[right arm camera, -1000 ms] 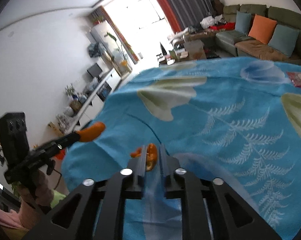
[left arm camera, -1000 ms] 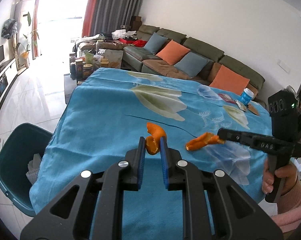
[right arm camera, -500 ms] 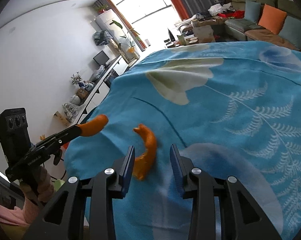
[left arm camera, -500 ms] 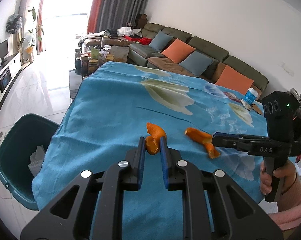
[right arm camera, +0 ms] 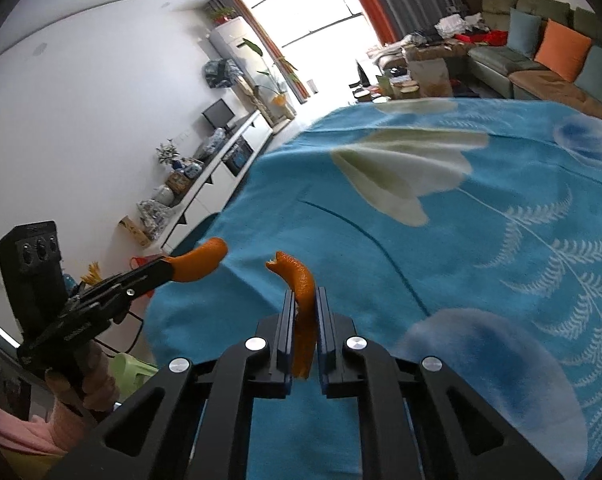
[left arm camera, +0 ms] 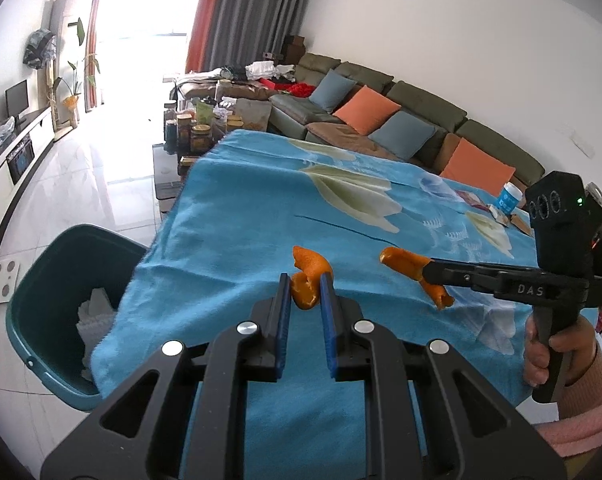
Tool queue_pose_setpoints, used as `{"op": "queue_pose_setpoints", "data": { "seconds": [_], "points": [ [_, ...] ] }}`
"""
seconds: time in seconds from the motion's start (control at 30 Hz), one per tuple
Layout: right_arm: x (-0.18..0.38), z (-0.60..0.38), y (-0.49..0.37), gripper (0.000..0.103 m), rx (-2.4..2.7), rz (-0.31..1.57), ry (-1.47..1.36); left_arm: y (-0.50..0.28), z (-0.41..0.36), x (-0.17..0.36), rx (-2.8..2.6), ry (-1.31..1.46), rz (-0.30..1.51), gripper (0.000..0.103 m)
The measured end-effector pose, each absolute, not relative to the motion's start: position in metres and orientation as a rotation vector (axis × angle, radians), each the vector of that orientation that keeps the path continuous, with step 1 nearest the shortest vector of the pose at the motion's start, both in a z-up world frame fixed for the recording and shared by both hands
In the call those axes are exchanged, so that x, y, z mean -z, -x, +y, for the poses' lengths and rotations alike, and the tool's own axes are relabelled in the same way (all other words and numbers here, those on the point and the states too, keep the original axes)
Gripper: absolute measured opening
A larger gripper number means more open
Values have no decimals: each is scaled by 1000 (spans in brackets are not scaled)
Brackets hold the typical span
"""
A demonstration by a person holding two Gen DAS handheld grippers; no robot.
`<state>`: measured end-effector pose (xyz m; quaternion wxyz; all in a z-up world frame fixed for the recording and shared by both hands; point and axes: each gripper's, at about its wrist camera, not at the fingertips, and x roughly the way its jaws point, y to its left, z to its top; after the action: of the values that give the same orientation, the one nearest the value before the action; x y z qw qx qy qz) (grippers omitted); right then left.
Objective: Collect trash
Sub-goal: 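Carry the orange peel with the left gripper to the bin while the right gripper carries its peel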
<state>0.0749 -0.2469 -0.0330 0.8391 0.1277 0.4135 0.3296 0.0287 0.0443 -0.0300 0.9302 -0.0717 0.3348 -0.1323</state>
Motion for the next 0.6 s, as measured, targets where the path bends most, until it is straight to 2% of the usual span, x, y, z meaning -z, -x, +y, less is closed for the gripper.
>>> {"op": "queue_pose_setpoints", "data": {
  "seconds": [0.6],
  "points": [
    [16,-182,-80,8,-836,848,-230,-9,90,16,156,164,637,15]
  ]
}}
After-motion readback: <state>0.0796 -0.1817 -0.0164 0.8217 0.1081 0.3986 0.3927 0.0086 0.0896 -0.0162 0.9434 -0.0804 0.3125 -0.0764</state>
